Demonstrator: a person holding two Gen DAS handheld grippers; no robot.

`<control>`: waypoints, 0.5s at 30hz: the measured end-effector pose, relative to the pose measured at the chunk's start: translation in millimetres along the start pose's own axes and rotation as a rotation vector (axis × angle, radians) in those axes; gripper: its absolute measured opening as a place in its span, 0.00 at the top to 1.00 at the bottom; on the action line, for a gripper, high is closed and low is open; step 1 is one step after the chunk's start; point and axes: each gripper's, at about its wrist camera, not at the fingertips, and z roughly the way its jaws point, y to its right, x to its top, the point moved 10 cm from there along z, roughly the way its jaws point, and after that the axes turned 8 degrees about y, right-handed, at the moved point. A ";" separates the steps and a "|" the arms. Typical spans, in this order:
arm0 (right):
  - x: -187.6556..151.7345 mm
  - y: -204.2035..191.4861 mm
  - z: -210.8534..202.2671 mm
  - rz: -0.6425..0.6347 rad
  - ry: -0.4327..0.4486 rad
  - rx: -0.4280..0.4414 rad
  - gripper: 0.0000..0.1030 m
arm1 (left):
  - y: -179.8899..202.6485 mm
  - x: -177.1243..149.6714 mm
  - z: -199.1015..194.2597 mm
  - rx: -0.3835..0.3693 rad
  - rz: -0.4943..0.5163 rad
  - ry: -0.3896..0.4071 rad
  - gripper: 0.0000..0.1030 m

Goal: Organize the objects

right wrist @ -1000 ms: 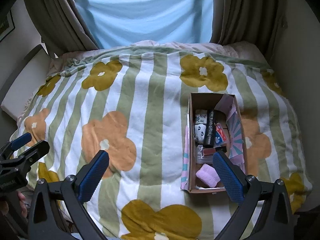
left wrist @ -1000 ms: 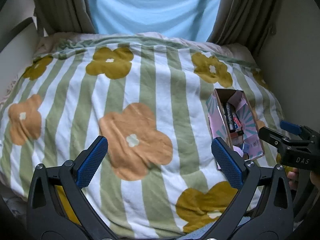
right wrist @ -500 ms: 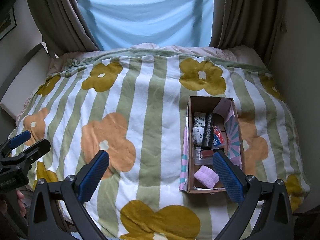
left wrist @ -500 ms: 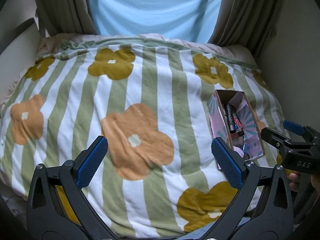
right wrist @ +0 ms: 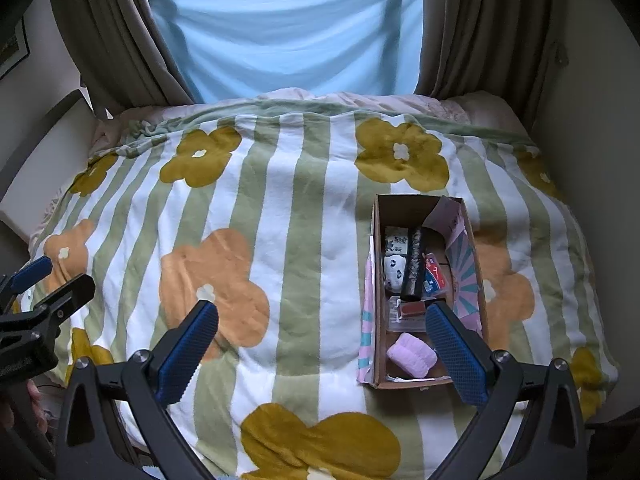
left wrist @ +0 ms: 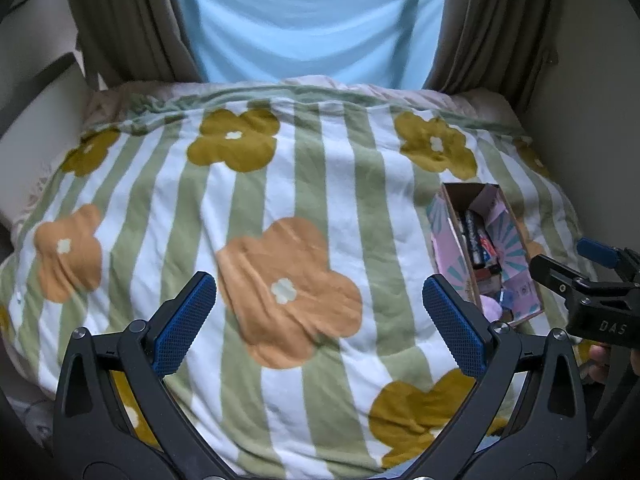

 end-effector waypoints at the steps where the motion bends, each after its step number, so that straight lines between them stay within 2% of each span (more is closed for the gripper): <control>1: 0.4 0.3 0.1 0.001 0.002 0.001 0.00 | -0.4 1.0 -0.6 0.001 0.000 0.002 0.00; 15: 3.5 4.2 3.7 0.004 0.016 -0.011 0.00 | -1.0 2.8 2.7 -0.018 -0.032 -0.007 0.00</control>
